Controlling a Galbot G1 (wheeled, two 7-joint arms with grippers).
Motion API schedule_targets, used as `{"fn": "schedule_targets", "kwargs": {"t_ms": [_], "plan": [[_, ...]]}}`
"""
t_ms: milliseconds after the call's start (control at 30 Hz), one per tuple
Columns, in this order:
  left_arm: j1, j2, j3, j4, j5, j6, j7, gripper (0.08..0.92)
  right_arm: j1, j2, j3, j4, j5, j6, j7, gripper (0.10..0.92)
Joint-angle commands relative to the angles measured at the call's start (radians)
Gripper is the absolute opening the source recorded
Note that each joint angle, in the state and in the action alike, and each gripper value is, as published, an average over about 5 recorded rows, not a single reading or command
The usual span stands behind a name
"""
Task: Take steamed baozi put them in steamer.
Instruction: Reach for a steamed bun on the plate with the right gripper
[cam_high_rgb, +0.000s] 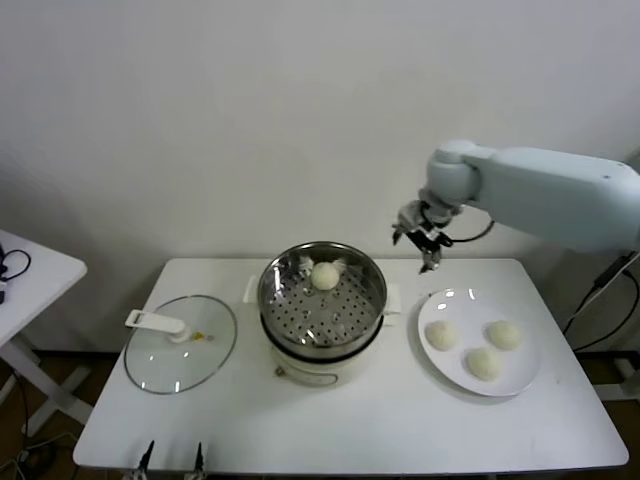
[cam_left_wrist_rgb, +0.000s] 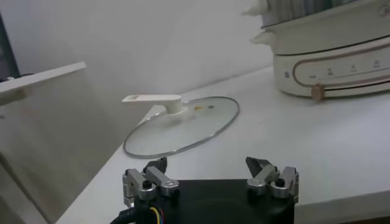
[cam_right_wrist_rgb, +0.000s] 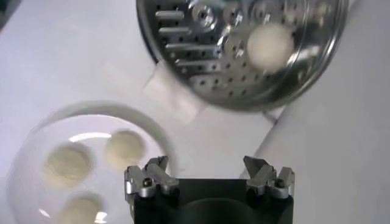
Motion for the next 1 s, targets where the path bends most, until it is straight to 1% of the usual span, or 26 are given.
{"fn": "schedule_targets", "kwargs": {"t_ms": [33,167,300,733,1000], "plan": [[0.002,0.000,0.001,0.004,0.012,-0.003,-0.001,0.823,-0.222,-0.238,0.074,0.050,0.021,-0.163,0.056,0.823],[0.005,-0.002,-0.001,0.005,0.013,-0.005,-0.003,0.823,-0.359,-0.237,0.179,0.006,-0.026,-0.173,0.065,0.823],[0.011,-0.005,-0.002,0.003,0.014,-0.009,-0.009,0.823,-0.479,-0.204,0.289,-0.064,-0.060,-0.169,0.061,0.823],[0.016,-0.010,-0.013,0.022,0.026,-0.007,-0.012,0.823,-0.621,-0.046,0.456,-0.285,-0.119,-0.110,0.060,0.823],[0.010,-0.008,-0.019,0.028,0.025,0.006,-0.008,0.823,-0.639,-0.006,0.472,-0.305,-0.118,-0.112,0.054,0.823]]}}
